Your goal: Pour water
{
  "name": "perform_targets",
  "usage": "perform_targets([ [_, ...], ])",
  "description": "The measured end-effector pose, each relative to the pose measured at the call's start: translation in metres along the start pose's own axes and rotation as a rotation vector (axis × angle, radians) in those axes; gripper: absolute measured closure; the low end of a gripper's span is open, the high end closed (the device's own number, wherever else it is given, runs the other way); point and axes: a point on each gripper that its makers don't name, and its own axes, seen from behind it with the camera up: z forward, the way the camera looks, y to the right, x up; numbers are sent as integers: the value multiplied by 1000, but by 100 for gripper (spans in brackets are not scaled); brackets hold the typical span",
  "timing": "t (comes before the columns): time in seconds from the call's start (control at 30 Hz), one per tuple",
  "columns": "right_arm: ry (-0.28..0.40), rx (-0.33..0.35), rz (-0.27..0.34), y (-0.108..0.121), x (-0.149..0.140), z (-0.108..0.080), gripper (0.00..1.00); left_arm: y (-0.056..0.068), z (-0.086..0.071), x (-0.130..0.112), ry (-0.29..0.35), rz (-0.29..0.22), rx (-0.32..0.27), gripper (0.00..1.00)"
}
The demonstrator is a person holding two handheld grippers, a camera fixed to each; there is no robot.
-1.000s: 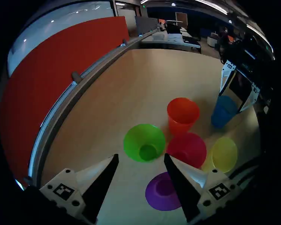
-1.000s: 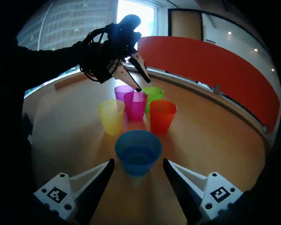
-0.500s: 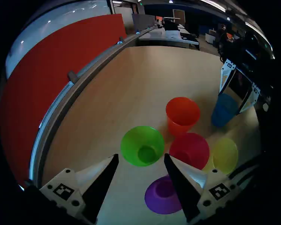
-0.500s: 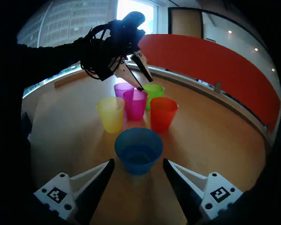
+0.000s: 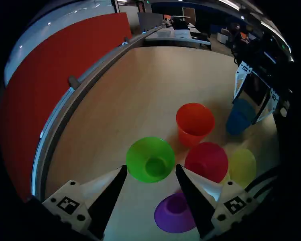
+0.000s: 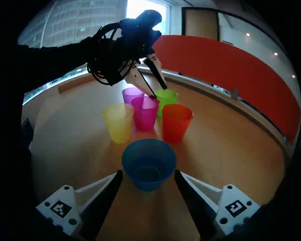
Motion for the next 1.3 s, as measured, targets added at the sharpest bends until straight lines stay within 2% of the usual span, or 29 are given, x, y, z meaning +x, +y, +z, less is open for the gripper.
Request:
perform_targets([
  [0.2,-7,1,3,0,0,2,0,-2,8,-3,-18,18,3,10],
  [0.7,-26,6,4,1,-1,5,0,-3,20,9,6,5,-16,10],
  [1.3,-44,16,4,-2,5,13,0,-2,27,17,18,19,-18,10],
])
